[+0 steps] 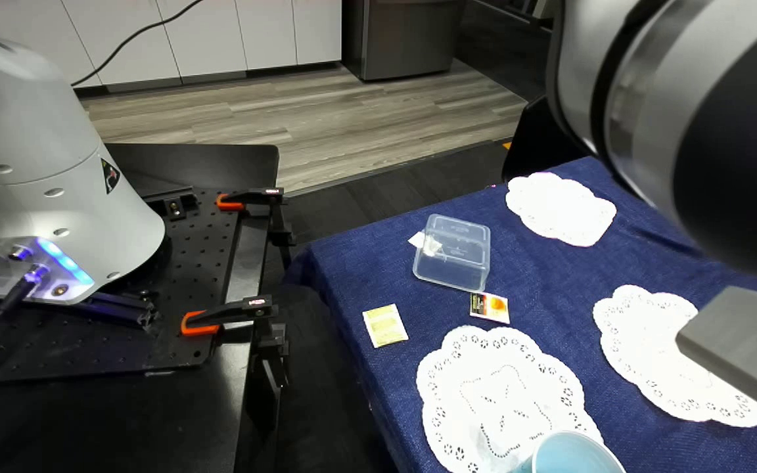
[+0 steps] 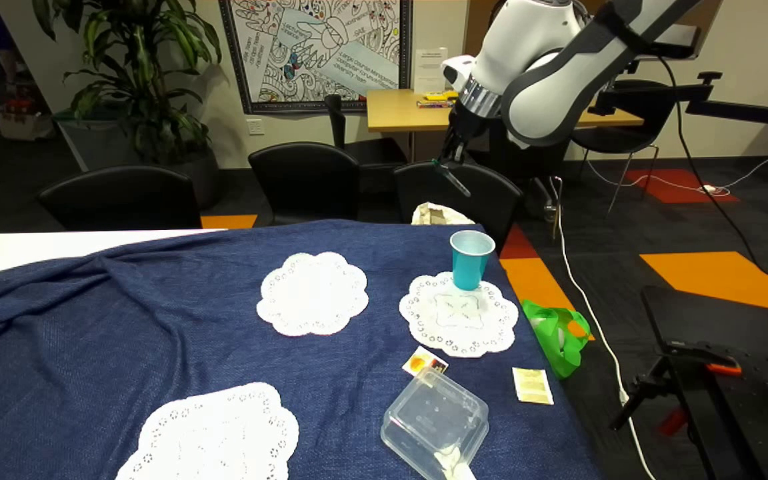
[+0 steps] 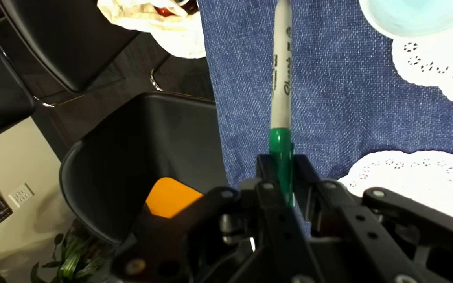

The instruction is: Remove the green marker from the light blue cup

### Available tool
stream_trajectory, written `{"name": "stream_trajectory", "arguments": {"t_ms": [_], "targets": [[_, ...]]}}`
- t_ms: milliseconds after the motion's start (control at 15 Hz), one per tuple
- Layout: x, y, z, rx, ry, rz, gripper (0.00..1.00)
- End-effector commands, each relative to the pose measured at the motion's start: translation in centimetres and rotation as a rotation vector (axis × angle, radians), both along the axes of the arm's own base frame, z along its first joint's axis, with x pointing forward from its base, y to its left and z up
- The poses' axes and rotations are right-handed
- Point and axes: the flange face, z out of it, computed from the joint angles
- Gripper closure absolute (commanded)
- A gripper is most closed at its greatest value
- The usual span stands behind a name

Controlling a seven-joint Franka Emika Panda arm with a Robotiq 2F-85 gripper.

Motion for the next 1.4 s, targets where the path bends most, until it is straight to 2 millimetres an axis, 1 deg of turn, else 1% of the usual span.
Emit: {"name": "stream_trajectory", "arguments": {"t_ms": [0,200,467,600,933,1333], "targets": [[1.6,-0.1,1.6,-0.026,0.004,0.038,0.96],[2.9,0.2,2.6,-0.034,-0.013,0.067,0.96],[5.3,1.1,4.1,-0.054,-0.018,0.123,0.96],[6.5,1.9,4.9,-0.060,-0.024,0.154,0.96],[9.5,4.3,6.3,-0.062,-0.043,0.238,0.96],[12.2,8.3,5.8,-0.038,-0.061,0.392,0.96]]}}
